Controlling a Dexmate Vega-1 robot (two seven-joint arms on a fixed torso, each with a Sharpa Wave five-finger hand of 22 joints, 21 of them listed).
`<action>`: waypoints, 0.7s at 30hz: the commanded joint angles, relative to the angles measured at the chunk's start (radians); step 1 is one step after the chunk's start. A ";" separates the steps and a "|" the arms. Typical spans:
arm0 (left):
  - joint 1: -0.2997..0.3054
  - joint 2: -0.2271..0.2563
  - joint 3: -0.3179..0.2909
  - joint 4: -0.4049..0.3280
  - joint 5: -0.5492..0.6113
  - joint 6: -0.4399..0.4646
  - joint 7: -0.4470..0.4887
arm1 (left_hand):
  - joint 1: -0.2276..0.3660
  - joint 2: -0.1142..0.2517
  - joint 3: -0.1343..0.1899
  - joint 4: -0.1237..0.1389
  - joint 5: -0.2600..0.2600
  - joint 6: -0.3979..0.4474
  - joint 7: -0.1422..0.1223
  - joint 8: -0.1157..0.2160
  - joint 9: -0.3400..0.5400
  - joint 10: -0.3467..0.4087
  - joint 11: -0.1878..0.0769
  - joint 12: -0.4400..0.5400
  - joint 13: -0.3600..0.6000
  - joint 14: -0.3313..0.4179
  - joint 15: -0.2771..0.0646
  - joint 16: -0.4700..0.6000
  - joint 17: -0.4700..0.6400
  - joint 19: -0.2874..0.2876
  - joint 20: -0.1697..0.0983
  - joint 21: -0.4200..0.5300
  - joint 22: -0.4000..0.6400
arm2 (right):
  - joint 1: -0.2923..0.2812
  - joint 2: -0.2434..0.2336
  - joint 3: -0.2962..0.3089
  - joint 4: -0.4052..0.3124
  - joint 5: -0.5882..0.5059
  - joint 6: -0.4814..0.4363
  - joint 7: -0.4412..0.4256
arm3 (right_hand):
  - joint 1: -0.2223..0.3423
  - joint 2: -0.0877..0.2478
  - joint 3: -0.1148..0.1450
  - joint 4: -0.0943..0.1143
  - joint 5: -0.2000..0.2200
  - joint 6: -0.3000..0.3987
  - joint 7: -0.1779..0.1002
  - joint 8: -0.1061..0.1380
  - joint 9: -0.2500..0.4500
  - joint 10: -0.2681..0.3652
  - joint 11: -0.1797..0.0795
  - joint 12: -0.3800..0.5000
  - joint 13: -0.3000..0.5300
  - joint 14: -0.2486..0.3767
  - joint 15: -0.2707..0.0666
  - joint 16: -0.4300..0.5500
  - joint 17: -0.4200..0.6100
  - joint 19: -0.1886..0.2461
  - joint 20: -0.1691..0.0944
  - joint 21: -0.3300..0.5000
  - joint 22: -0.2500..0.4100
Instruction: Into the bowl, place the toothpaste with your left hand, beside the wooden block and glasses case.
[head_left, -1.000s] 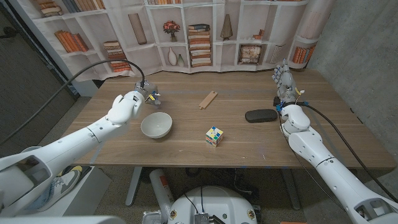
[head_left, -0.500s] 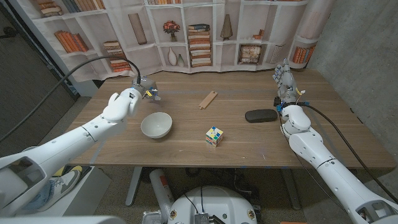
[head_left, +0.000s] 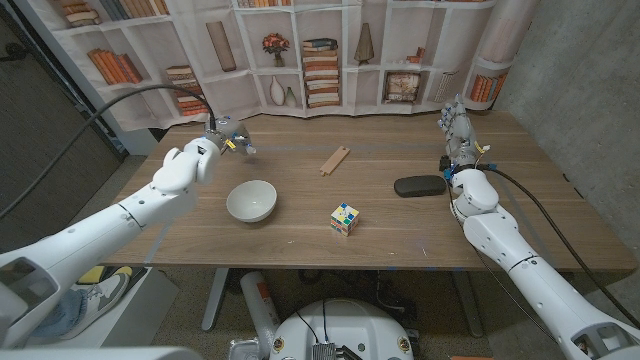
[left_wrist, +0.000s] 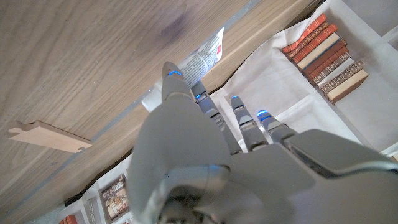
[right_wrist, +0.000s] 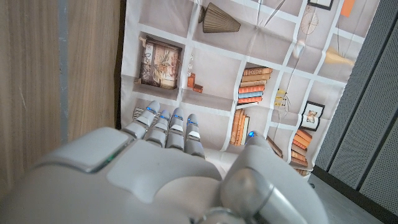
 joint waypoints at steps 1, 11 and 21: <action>0.044 0.034 -0.052 -0.044 -0.090 0.000 0.060 | 0.003 -0.007 -0.003 0.006 0.000 -0.001 -0.004 -0.001 0.004 -0.003 0.002 -0.003 0.001 0.000 -0.152 0.000 0.002 -0.004 0.001 -0.001 0.001 | 0.005 0.006 -0.008 -0.005 -0.013 0.001 -0.007 | -0.003 -0.002 -0.006 -0.002 0.004 0.004 0.001 0.000 0.003 0.012 0.000 0.004 0.002 0.011 -0.002 -0.002 0.002 0.009 0.000 -0.006 0.005; 0.087 0.055 -0.100 -0.083 -0.172 -0.002 0.112 | 0.005 -0.008 -0.004 0.007 0.001 0.001 -0.003 -0.003 0.004 -0.003 0.002 -0.003 0.002 0.001 -0.151 0.000 0.002 -0.006 0.004 -0.002 0.001 | 0.000 0.003 -0.015 -0.016 -0.028 0.003 -0.007 | -0.004 -0.002 -0.007 -0.002 0.004 0.005 0.001 0.000 0.002 0.012 -0.002 0.003 0.002 0.011 -0.001 -0.002 0.002 0.010 0.001 -0.010 0.006; 0.126 0.082 -0.140 -0.124 -0.250 0.000 0.141 | 0.007 -0.008 -0.005 0.008 0.001 0.004 -0.003 -0.004 0.005 -0.001 0.002 -0.002 0.002 -0.001 -0.151 -0.001 0.002 -0.007 0.004 -0.002 0.001 | -0.022 -0.011 -0.007 -0.053 -0.041 -0.002 -0.021 | -0.004 -0.001 -0.007 -0.003 0.004 0.004 0.001 0.000 0.002 0.012 0.000 0.003 0.002 0.011 -0.001 -0.002 0.002 0.012 0.001 -0.013 0.006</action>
